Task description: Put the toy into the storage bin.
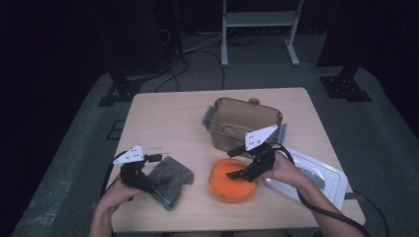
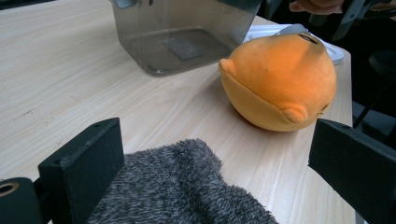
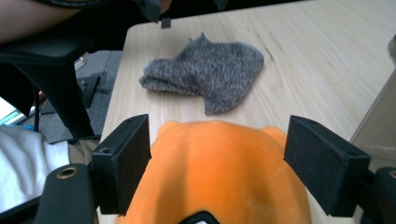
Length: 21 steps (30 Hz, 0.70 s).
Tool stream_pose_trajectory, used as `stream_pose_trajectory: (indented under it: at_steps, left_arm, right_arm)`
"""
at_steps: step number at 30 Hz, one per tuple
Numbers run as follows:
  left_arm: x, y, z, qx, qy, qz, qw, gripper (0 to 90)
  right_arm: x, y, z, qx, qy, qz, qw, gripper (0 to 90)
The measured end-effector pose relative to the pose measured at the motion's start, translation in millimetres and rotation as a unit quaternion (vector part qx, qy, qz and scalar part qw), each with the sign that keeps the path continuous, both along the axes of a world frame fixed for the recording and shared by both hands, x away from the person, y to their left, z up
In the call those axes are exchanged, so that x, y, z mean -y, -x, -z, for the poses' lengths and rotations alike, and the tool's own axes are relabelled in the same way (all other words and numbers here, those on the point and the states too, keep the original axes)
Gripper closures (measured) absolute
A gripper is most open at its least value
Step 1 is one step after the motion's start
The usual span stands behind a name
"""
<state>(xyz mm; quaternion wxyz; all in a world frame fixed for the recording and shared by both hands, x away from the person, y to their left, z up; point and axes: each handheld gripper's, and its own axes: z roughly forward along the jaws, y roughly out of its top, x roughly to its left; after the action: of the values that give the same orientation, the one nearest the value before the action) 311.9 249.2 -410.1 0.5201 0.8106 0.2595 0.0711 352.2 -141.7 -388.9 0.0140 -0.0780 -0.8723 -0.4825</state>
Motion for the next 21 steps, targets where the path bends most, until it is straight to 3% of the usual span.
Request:
stream_pose_trajectory:
  at_steps: [8, 11, 21]
  left_arm:
    - [0.9, -0.2, 1.0, -0.003, -0.001, 0.000, 1.0000, 2.4]
    - [1.4, -0.6, 1.3, -0.002, -0.002, 0.002, 1.0000, 2.4]
    - [1.4, -0.5, 1.6, -0.002, -0.003, 0.002, 1.0000, 2.4]
  right_arm:
    - [-4.2, -0.1, 21.0, -0.007, 0.027, 0.001, 0.9996, 21.4]
    - [-4.3, 0.1, 25.1, -0.003, 0.026, 0.003, 0.9997, 23.1]
    - [-5.7, 4.1, 38.0, -0.004, 0.035, 0.007, 0.9993, 42.0]
